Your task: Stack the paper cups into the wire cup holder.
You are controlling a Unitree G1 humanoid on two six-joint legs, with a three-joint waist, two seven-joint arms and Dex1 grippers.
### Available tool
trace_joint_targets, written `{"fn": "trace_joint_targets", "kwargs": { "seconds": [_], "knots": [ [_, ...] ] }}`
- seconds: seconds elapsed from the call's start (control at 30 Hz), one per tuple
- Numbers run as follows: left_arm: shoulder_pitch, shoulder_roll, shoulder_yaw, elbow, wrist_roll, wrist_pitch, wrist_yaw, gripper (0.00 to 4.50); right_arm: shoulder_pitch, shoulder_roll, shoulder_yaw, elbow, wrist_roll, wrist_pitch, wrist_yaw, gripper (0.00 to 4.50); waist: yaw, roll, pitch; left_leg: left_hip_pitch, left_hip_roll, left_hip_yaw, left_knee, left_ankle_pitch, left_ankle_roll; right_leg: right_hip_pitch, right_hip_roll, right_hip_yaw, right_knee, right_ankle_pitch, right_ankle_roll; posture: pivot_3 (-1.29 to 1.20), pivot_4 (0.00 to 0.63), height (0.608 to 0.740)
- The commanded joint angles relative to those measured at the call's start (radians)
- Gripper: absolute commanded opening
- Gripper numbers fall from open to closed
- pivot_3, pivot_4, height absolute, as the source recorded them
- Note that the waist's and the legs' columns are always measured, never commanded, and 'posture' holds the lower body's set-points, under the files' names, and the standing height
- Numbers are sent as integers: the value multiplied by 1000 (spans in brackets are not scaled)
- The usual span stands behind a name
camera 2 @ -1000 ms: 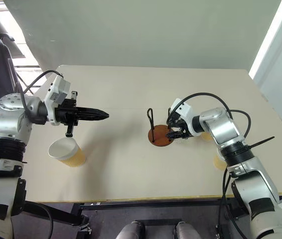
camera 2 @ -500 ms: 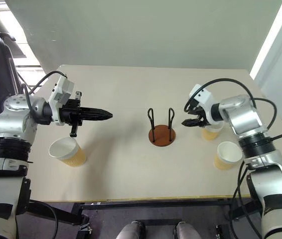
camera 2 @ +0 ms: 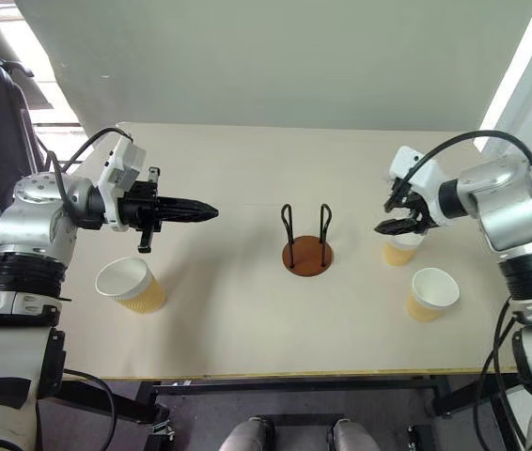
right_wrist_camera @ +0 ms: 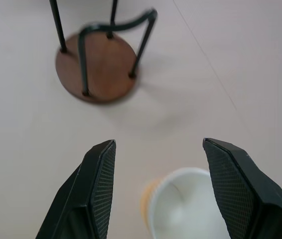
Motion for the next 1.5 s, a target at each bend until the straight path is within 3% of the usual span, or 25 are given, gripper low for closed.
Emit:
{"fn": "trace_joint_targets", "kwargs": {
  "seconds": [0.03,0.1,0.93,1.03,1.27,1.5],
  "knots": [
    [-34,3,31,-3,2,-16,-40,0,-8,-18,15,19,-43,-71,12,2803,-1,0,0,0,0,0,0,0,0,0,0,0,0,2,2,0,150,740],
    [-30,3,33,-6,1,-18,-41,0,0,-19,26,33,-61,-101,17,2803,-1,0,0,0,0,0,0,1,1,0,0,0,0,5,8,0,150,740],
    [-17,14,56,36,15,-88,-42,0,3,31,94,335,-314,-481,-9,2803,-1,0,0,0,0,0,0,1,1,0,0,0,0,6,9,0,150,740],
    [-16,15,58,28,15,-81,-41,0,-5,43,96,364,-334,-510,-13,2263,-1,0,0,0,0,0,0,1,1,0,0,0,0,6,9,0,150,740],
    [-16,23,53,44,14,-91,-42,0,-29,70,85,375,-349,-524,12,43,-2,0,0,0,0,0,0,1,1,0,0,0,0,6,9,0,150,740],
    [-36,24,28,113,26,-132,-42,0,-41,79,58,247,-328,-472,58,43,-2,0,0,0,0,0,0,0,1,0,0,0,0,5,8,0,150,740]
  ]
}}
